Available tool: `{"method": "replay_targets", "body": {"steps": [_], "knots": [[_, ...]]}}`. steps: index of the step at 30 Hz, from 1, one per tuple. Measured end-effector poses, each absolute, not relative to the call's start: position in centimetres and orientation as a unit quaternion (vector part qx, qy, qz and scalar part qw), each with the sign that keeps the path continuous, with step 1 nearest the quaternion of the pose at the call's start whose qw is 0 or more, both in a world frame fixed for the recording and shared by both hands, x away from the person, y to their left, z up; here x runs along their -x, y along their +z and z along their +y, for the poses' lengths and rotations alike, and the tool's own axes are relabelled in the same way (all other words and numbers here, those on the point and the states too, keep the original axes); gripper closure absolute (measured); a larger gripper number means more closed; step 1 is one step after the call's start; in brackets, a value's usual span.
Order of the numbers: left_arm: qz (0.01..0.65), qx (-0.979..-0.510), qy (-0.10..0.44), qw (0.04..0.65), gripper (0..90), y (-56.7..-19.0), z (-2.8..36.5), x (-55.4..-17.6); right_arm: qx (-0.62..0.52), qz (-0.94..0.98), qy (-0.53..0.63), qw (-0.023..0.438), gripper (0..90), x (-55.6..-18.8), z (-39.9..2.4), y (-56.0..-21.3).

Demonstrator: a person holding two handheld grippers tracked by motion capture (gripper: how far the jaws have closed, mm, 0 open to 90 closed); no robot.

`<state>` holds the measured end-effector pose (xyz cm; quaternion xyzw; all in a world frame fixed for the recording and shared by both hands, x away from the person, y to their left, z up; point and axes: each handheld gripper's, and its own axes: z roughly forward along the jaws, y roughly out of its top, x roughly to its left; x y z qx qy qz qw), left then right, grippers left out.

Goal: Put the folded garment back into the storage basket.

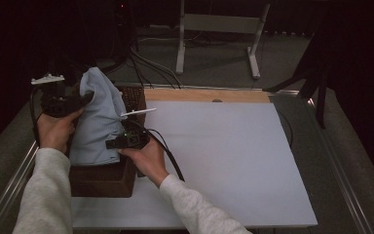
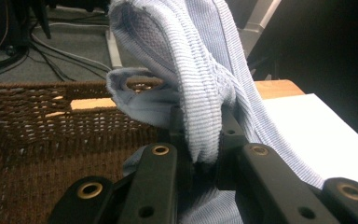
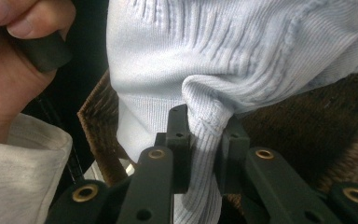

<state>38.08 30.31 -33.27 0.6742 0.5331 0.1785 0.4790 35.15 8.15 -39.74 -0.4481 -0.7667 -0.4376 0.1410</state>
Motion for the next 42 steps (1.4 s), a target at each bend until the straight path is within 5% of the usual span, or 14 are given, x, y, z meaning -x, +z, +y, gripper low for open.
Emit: {"method": "replay_targets", "body": {"steps": [42], "knots": [[0.559, -0.674, 0.173, 0.451, 82.0, -35.7, 33.0, -36.6, 0.422, -0.804, -0.402, 0.12, 78.4, -32.0, 12.5, -41.7]]}}
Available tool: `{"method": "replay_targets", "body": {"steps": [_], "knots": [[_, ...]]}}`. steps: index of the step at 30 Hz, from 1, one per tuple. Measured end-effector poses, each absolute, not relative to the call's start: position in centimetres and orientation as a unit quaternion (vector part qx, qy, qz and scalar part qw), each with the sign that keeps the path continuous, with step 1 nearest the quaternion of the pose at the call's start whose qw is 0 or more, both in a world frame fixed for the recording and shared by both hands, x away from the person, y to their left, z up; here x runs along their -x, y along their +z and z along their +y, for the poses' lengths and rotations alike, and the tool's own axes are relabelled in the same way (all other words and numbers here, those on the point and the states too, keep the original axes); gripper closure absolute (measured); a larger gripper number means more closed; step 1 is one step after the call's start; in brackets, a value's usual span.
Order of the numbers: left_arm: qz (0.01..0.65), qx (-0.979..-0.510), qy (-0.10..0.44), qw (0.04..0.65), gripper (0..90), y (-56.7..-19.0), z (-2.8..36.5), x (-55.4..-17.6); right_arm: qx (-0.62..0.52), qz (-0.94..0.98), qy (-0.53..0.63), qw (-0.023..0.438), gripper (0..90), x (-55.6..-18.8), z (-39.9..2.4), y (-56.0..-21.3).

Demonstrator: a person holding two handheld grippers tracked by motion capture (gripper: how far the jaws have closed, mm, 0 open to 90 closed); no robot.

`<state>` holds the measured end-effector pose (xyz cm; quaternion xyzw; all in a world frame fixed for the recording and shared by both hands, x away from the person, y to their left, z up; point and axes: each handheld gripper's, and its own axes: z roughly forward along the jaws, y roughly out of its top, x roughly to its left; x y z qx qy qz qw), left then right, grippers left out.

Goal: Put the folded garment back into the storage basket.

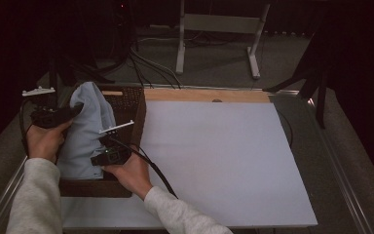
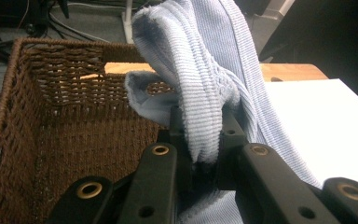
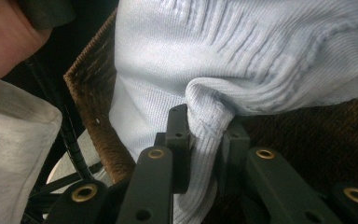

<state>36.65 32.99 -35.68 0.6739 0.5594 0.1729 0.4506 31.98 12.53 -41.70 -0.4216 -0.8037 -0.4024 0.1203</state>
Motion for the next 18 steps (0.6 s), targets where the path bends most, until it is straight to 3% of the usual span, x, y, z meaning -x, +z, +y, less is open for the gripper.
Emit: {"method": "replay_targets", "body": {"steps": [18], "knots": [[0.571, -0.679, 0.168, 0.43, 81.7, -37.0, 33.0, -36.9, 0.419, -0.819, -0.377, 0.106, 78.1, -31.8, 13.0, -42.3]]}}
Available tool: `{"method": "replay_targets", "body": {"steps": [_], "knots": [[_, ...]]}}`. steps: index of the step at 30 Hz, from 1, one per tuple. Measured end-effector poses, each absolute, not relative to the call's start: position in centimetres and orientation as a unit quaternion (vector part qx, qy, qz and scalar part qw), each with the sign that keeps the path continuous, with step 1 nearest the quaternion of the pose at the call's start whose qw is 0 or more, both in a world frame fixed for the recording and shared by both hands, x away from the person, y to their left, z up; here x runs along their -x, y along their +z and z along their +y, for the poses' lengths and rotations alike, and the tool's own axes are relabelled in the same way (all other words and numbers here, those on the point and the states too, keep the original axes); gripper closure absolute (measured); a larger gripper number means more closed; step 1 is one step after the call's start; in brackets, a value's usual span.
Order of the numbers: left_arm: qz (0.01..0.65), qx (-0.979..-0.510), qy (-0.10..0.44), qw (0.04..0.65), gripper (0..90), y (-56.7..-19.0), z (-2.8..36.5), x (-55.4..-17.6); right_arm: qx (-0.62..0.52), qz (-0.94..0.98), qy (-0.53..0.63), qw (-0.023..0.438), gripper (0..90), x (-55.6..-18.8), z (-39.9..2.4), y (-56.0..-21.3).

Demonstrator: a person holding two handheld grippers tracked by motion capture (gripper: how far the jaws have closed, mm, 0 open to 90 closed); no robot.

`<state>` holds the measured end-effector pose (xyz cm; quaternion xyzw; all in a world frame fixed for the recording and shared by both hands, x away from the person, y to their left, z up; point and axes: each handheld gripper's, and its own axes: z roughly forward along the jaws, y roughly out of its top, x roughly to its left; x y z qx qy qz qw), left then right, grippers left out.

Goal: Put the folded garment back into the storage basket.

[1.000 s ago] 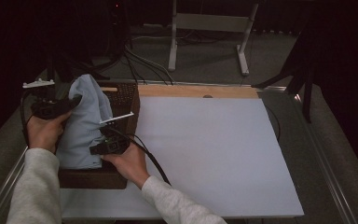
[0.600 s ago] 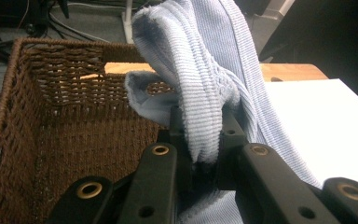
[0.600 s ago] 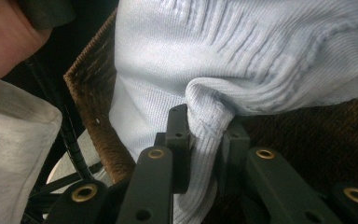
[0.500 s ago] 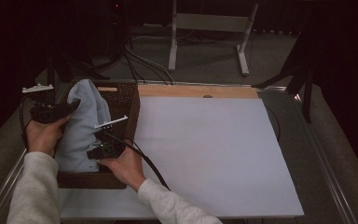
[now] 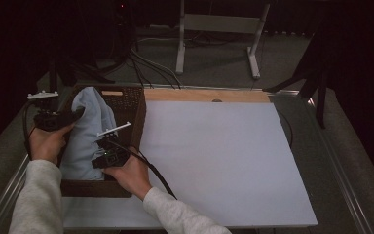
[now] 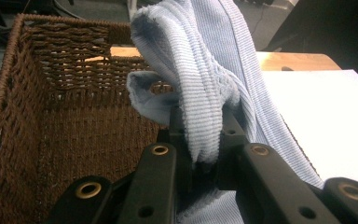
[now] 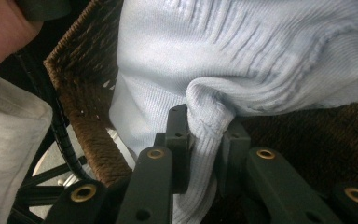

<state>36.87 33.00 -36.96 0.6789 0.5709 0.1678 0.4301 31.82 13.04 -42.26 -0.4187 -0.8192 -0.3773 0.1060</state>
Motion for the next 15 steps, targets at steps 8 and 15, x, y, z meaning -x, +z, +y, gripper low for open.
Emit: {"method": "replay_targets", "body": {"steps": [8, 15], "knots": [[0.574, -0.681, 0.168, 0.423, 81.6, -37.26, 33.02, -36.97, 0.412, -0.826, -0.372, 0.099, 77.7, -31.65, 13.16, -42.36], [0.577, -0.667, 0.162, 0.442, 36.5, -37.41, 32.51, -37.51, 0.385, -0.834, -0.38, 0.112, 43.4, -32.19, 12.76, -42.35]]}}
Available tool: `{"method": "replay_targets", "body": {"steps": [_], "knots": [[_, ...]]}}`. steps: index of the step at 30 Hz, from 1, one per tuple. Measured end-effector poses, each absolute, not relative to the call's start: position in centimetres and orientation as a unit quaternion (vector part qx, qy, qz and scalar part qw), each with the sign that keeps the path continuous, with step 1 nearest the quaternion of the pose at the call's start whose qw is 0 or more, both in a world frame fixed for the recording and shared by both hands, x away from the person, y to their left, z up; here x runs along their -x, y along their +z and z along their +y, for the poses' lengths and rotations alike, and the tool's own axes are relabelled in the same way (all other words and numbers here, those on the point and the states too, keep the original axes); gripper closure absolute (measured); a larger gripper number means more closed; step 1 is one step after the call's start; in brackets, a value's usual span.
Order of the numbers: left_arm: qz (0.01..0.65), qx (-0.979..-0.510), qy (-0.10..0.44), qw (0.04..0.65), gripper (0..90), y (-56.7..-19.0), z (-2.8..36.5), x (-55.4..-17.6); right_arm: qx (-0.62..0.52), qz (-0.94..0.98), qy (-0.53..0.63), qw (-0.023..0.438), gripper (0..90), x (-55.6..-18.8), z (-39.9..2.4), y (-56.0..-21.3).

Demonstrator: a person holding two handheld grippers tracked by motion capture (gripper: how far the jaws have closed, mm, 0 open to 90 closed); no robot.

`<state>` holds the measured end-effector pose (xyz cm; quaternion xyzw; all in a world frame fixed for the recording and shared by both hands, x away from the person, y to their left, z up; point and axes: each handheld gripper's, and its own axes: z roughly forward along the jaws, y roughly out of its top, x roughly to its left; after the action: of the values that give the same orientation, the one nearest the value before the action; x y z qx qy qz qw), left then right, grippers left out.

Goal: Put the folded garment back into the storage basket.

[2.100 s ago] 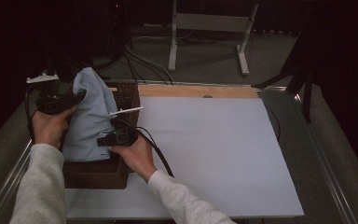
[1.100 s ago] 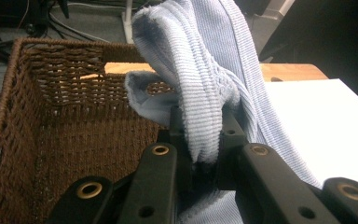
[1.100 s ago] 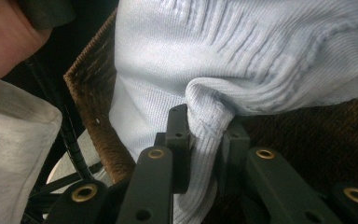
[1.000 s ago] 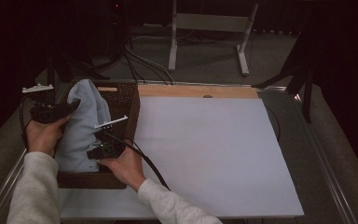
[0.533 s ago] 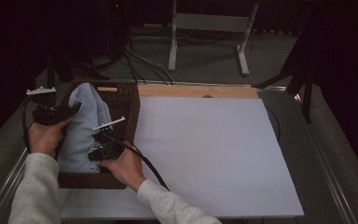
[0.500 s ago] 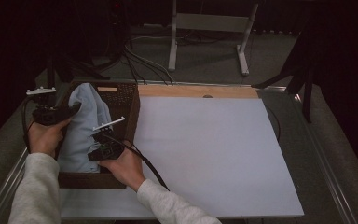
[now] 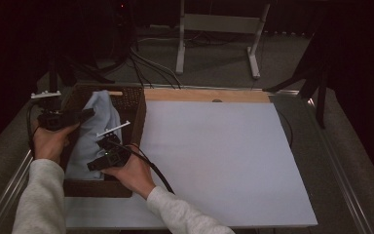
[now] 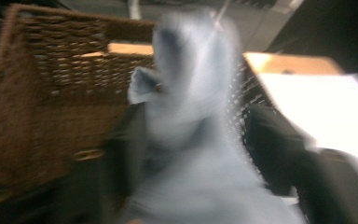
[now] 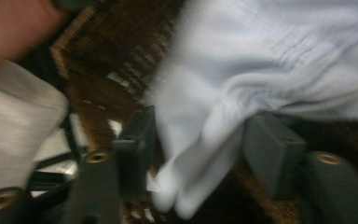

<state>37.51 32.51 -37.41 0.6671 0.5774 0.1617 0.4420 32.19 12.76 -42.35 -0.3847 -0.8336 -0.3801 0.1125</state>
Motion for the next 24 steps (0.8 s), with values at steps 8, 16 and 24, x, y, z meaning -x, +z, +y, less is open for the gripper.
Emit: {"method": "replay_targets", "body": {"steps": [8, 16, 24], "knots": [[0.584, -0.664, 0.175, 0.433, 8.8, -37.1, 31.7, -37.8, 0.346, -0.832, -0.423, 0.097, 16.2, -31.9, 12.0, -41.6], [0.578, -0.669, 0.175, 0.433, 0.6, -37.2, 31.4, -37.8, 0.334, -0.832, -0.432, 0.103, 13.2, -31.7, 11.8, -41.3], [0.575, -0.667, 0.173, 0.441, 0.2, -37.1, 31.2, -37.8, 0.333, -0.831, -0.435, 0.1, 12.8, -31.9, 11.4, -41.2]]}}
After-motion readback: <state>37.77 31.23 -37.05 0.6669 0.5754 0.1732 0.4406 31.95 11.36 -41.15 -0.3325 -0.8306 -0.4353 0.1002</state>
